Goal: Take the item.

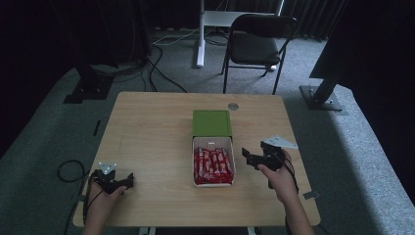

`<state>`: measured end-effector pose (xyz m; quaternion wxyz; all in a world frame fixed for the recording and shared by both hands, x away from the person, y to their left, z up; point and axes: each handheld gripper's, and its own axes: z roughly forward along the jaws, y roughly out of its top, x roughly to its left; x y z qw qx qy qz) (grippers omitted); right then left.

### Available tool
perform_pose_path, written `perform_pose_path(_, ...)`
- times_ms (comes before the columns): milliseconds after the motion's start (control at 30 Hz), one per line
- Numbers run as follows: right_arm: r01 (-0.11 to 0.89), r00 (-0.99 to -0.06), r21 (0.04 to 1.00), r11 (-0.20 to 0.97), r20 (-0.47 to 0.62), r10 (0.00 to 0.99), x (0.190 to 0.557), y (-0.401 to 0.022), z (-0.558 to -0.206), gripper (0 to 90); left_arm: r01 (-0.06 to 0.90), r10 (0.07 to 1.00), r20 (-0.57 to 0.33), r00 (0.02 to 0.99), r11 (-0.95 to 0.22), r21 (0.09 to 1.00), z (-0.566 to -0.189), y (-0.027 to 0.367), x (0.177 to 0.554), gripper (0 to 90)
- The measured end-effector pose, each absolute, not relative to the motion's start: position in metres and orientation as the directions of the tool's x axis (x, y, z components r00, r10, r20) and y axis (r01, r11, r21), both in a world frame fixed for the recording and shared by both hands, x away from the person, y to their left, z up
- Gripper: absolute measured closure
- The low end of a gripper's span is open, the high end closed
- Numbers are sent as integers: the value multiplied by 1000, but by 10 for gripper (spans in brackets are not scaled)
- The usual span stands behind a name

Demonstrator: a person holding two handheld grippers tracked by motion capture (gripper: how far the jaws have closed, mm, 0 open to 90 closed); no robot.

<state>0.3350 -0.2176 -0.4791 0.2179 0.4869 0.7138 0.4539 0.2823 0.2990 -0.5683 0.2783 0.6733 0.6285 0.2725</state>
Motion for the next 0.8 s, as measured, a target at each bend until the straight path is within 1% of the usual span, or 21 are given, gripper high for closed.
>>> perform_pose_path(133,484,-449,867,121,127,884,335,-209,-475,157,694,998,16,61,-54,718,-568,299,282,89)
perform_pose_path(167,478,-461,868,131,122,879,335,-203,-472,196,694,998,17,61,-54,718,-568,299,282,89)
perform_pose_path(533,462,-514,874,153,123,849,334,-172,-467,197,694,998,16,61,-54,718,-568,299,282,89)
perform_pose_path(800,449,-568,875,182,122,814,326,-149,-462,199,694,998,16,60,-53,718,-568,299,282,89)
